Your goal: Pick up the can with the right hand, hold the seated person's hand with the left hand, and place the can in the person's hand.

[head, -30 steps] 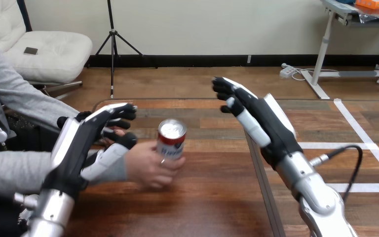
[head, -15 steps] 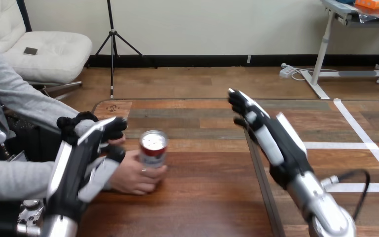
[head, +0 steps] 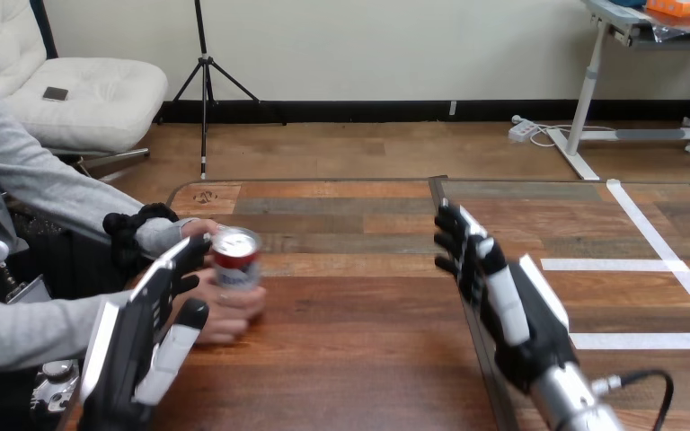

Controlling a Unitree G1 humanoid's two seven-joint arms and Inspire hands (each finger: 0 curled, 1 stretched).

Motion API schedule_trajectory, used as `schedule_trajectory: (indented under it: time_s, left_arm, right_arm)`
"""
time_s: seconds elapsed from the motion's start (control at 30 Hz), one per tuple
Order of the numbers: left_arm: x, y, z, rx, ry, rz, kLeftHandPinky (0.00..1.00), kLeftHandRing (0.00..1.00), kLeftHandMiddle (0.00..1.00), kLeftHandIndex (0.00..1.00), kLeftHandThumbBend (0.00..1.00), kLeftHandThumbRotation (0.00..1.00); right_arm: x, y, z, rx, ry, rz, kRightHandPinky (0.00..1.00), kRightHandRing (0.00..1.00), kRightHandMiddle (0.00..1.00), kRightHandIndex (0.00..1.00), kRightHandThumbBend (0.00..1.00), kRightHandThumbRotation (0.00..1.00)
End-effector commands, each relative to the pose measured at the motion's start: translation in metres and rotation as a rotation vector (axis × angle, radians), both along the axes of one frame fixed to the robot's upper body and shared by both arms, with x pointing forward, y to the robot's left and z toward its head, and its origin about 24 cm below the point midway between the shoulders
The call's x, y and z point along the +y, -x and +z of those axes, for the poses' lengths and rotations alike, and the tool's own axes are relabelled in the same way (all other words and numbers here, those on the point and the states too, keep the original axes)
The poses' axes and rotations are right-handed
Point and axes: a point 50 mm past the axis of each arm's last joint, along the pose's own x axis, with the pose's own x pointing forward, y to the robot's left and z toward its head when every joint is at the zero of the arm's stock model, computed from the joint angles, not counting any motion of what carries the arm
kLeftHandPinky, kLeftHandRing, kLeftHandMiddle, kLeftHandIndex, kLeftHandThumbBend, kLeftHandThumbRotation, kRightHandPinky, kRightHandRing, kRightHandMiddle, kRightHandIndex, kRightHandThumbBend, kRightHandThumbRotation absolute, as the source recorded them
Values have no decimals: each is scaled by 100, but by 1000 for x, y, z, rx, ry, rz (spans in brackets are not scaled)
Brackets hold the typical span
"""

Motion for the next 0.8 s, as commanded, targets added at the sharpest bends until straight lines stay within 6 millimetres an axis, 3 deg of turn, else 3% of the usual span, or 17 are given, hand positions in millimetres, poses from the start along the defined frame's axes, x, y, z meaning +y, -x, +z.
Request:
schedule_trajectory:
  time_s: [0.0,0.37,0.77]
  left_arm:
    - [-5,-19,16,-108,61,-2,84,87,85,82,69,100]
    - [-10,-17,12,-103,152,-11,92,90,87,83,75,100]
    - [-15,-17,6,-89,350,42,97,90,88,85,69,100]
  right_arm:
    - [4,-9,16,-101,-45,-4,99,98,98,97,83,100]
    - [2,-4,8,-69,-67,-19,99,98,98,97,82,100]
    - [0,-4,0,-63,-124,-26,100,95,95,94,87,100]
